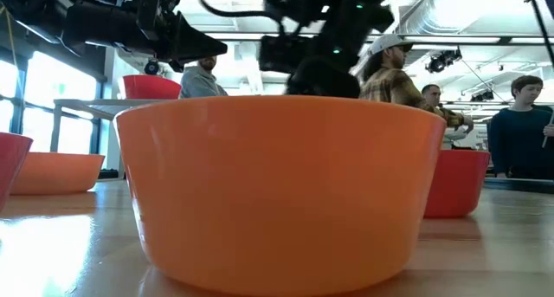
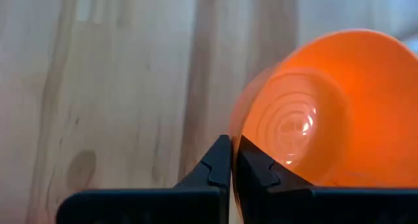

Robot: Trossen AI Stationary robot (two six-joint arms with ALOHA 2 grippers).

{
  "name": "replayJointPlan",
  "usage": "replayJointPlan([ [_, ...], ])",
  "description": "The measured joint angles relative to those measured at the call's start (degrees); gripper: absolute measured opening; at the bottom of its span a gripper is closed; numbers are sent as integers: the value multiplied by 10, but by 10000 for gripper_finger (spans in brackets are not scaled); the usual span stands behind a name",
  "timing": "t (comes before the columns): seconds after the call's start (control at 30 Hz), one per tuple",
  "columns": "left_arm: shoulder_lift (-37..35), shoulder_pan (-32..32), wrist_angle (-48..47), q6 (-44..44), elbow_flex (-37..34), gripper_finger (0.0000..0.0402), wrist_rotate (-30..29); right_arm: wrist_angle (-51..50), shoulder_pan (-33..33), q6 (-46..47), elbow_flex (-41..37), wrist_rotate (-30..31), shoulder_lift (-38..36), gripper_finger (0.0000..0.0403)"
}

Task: Pick & Place Mini bowls
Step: Put the orange bowl on the shelf

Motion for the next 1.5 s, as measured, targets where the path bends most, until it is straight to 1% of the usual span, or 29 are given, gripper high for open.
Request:
replayJointPlan([
  [0.13, 0, 0, -3, 0, 0, 1, 0, -28, 10, -48, 36, -2, 35, 2],
  [0.23, 0, 0, -3, 0, 0, 1, 0, -32, 11, -56, 40, 0, 39, 7],
  [0.5, 0, 0, -3, 0, 0, 1, 0, -33, 11, -66, 41, 6, 37, 55],
  [0.63, 0, 0, -6, 0, 0, 1, 0, -56, 11, -77, 40, 13, 2, 73],
  [0.73, 0, 0, -13, -1, 0, 1, -9, -56, 8, -78, 28, 12, -47, 61],
  [0.8, 0, 0, -16, -2, 0, 1, -10, -23, 3, -79, -12, 8, -86, 38],
  [0.87, 0, 0, -16, -2, 0, 1, -9, 36, -6, -76, -79, 4, -129, 12],
  [0.9, 0, 0, -17, -2, 0, 1, -5, 75, -11, -71, -117, 2, -150, 7],
  [0.97, 0, 0, -17, -2, 0, 1, 6, 163, -21, -56, -196, -1, -194, 10],
  [1.07, 0, 0, -19, -2, 1, 0, 7, 286, -38, -34, -298, -8, -255, 13],
  [1.17, 0, 0, -52, -2, 21, 0, 7, 374, -51, -31, -380, -5, -304, 3],
  [1.23, 0, 0, -99, -2, 47, 0, 9, 420, -58, -32, -423, 6, -335, 3],
  [1.33, 1, -6, -213, -2, 101, 0, 17, 471, -68, -32, -473, 10, -373, 6],
  [1.5, 46, -39, -383, -2, 199, 7, 7, 525, -72, -34, -535, 11, -414, 1],
])
